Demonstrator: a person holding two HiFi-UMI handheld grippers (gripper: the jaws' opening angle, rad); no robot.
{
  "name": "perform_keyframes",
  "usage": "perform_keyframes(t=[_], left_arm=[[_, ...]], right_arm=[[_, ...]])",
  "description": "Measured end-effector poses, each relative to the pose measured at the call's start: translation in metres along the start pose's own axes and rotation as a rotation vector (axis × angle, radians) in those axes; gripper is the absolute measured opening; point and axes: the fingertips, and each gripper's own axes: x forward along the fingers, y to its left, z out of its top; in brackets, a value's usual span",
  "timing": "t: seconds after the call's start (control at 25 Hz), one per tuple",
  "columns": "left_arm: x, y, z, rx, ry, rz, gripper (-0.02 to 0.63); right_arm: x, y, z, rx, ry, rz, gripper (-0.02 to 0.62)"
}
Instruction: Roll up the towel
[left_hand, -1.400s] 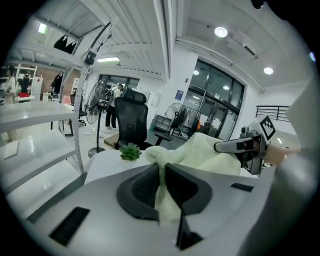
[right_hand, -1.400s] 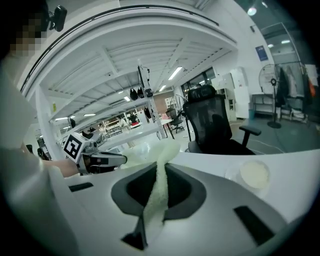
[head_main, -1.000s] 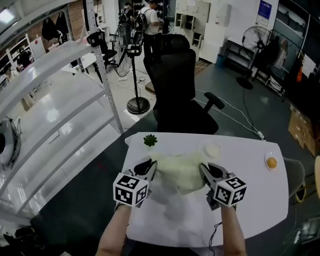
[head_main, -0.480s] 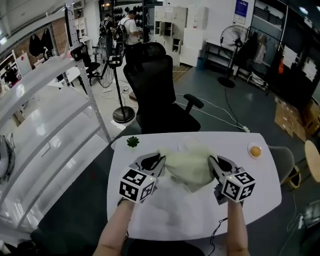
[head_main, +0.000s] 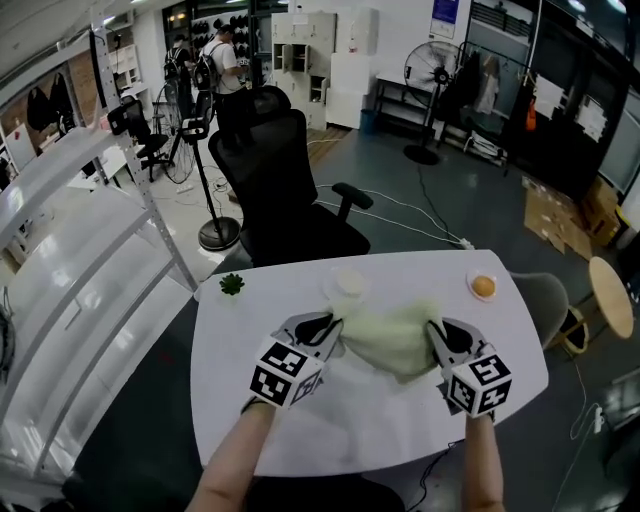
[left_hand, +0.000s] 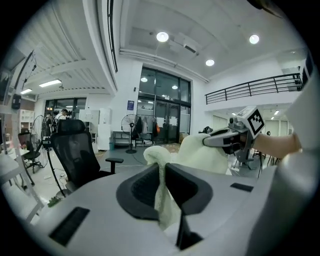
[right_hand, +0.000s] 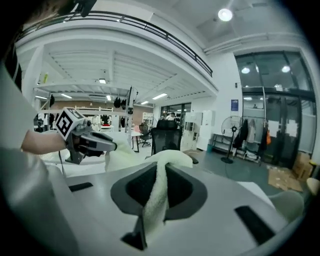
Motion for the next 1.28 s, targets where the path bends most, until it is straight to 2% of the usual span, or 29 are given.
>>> perform_keyframes(t=[0.2, 0.36, 0.52, 0.6, 0.64, 0.72, 0.76, 0.88, 0.96, 1.08, 1.2, 1.28], left_arm=[[-0.032, 0.007, -0.083, -0.007, 0.186, 0.026, 0.052], [-0.065, 0.006, -0.155, -0.073, 0.330, 0.055, 0.052], [-0.104, -0.005, -0.220, -0.125, 0.483, 0.046, 0.059], [-0.122, -0.008, -0.242, -0.141, 0.540, 0.049, 0.092], [-0.129, -0.008, -0.246, -0.155, 0.554, 0.046, 0.131], [-0.139, -0.009, -0.245, -0.201, 0.556, 0.021, 0.298], [-0.142, -0.008, -0.239, -0.224, 0.544, 0.011, 0.358], [-0.150, 0.010, -0.215, -0.243, 0.493, 0.046, 0.373], [-0.153, 0.027, -0.209, -0.163, 0.515, 0.073, 0.373], [-0.149, 0.052, -0.234, 0.114, 0.654, 0.078, 0.374], [-0.132, 0.067, -0.257, 0.368, 0.757, 0.044, 0.373], [-0.117, 0.071, -0.263, 0.462, 0.775, 0.009, 0.373]], right_arm=[[0.012, 0.068, -0.097, 0.103, 0.141, 0.138, 0.055], [0.017, 0.136, -0.175, 0.183, 0.270, 0.259, 0.055], [0.014, 0.183, -0.228, 0.234, 0.401, 0.375, 0.075], [0.010, 0.183, -0.235, 0.235, 0.426, 0.398, 0.113], [0.009, 0.176, -0.234, 0.230, 0.427, 0.397, 0.136], [0.007, 0.153, -0.226, 0.221, 0.413, 0.374, 0.184], [0.006, 0.138, -0.221, 0.216, 0.401, 0.350, 0.190], [0.001, 0.082, -0.208, 0.186, 0.370, 0.242, 0.217], [0.000, 0.046, -0.206, 0.143, 0.379, 0.172, 0.249], [0.005, 0.005, -0.214, 0.040, 0.442, 0.119, 0.298], [0.016, -0.018, -0.231, -0.053, 0.530, 0.136, 0.314], [0.025, -0.024, -0.242, -0.074, 0.583, 0.178, 0.307]])
